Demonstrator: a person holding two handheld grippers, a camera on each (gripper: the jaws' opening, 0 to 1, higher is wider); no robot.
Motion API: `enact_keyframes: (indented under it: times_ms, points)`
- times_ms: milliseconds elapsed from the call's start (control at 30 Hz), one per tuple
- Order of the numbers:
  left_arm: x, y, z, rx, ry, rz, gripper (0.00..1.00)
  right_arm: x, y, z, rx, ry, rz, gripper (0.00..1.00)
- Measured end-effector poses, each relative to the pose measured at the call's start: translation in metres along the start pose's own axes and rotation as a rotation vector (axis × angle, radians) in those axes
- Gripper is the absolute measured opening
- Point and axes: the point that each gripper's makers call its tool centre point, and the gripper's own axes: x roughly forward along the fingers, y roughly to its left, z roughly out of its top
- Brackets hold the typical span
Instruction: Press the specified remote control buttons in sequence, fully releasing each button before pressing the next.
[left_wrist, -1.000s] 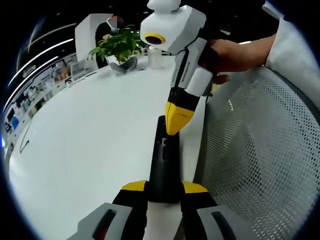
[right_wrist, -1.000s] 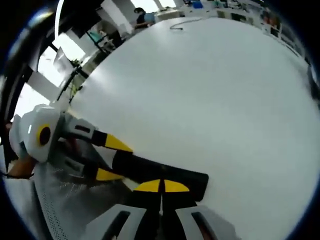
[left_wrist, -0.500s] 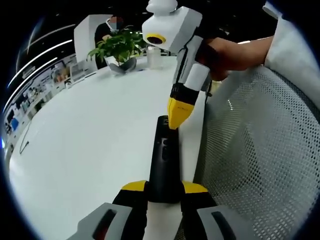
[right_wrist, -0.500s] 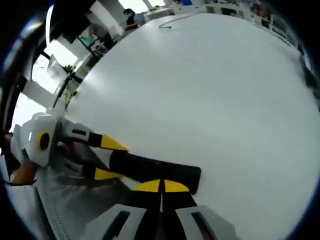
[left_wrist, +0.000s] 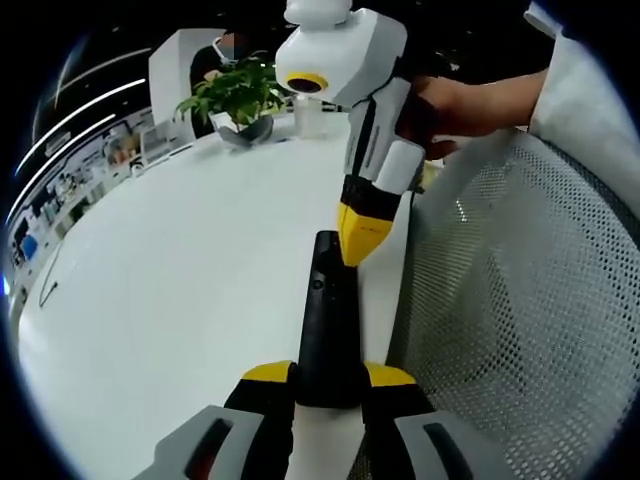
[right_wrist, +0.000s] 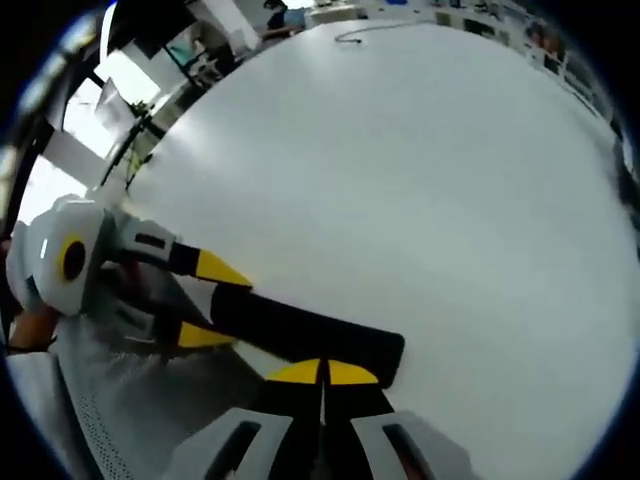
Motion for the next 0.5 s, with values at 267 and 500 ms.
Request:
enact_keyframes:
  times_ms: [267,500]
  points:
    - [0.0003,-0.0001,0.0003,0.001,0.000,0.001,0.25,0.0001,-0.0009,-0.0010,0.010,0.034,-0.011,0.00]
    - [0.0003,-0.0006,0.0006,0.009,0.002,-0.002,0.24,-0.0030,-0.0004,-0.0020,0.023,-0.005,0.005,0.00]
